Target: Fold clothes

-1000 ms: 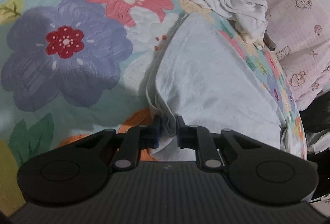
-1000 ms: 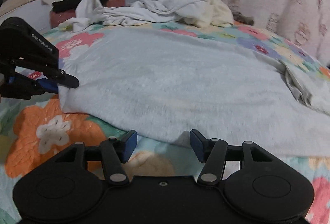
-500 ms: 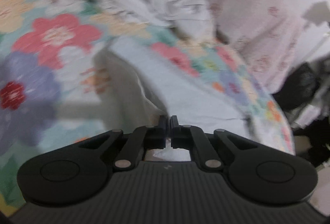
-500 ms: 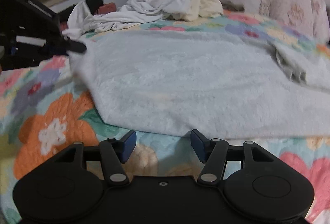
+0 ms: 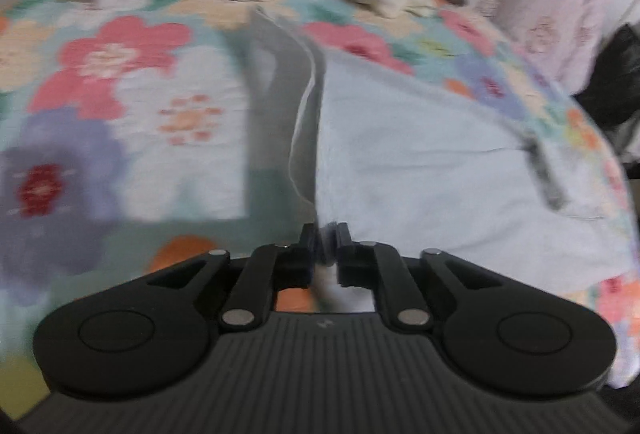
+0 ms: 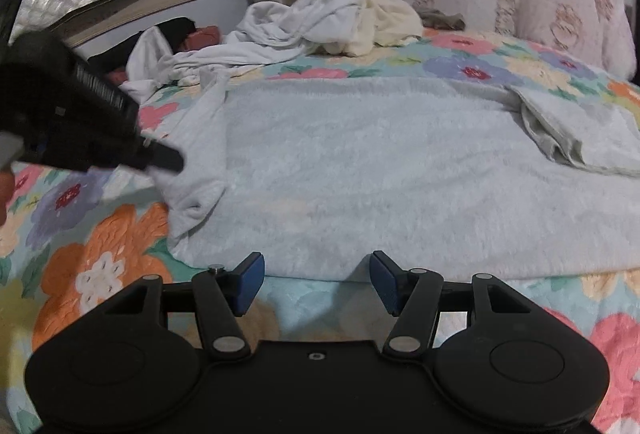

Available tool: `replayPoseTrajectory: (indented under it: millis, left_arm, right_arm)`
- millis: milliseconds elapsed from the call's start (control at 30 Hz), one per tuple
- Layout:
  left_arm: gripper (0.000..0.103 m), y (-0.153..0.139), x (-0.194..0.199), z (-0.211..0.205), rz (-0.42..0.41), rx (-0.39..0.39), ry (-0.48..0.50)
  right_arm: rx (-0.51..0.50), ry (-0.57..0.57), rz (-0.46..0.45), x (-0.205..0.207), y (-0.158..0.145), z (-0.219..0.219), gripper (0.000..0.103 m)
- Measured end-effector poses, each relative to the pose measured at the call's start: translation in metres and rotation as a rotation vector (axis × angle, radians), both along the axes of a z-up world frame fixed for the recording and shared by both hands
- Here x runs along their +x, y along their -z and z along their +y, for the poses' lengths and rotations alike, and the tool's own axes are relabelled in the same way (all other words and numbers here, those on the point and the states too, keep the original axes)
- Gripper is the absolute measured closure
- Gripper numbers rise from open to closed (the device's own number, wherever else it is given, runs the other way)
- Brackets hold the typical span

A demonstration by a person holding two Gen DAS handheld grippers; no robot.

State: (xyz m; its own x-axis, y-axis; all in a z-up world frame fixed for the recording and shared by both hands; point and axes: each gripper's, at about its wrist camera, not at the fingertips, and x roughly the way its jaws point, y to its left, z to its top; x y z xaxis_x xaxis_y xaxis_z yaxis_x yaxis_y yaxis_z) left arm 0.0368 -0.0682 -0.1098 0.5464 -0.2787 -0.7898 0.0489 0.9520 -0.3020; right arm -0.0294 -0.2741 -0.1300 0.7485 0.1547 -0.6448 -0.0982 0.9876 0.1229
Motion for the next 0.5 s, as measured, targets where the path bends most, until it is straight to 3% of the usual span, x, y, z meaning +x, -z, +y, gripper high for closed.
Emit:
replayPoseTrajectory:
  millis: [100, 300, 500]
  left_arm:
    - [0.070, 0.010, -0.004, 0.019, 0.032, 0.003, -0.048]
    - [0.064, 0.028, -0.001, 0.047, 0.120, -0.196, -0.116]
    - [0.083, 0.029, -0.002, 0.060, 0.113, -0.320, -0.113]
  right_arm:
    - [-0.012, -0.039, -0.003, -0.001, 0.002, 0.011, 0.039]
    - [-0.075, -0.110, -0.035, -0.007, 0.001, 0.029, 0.039]
    - [-0.099, -0.221, -0.076, 0.001, -0.008, 0.045, 0.039]
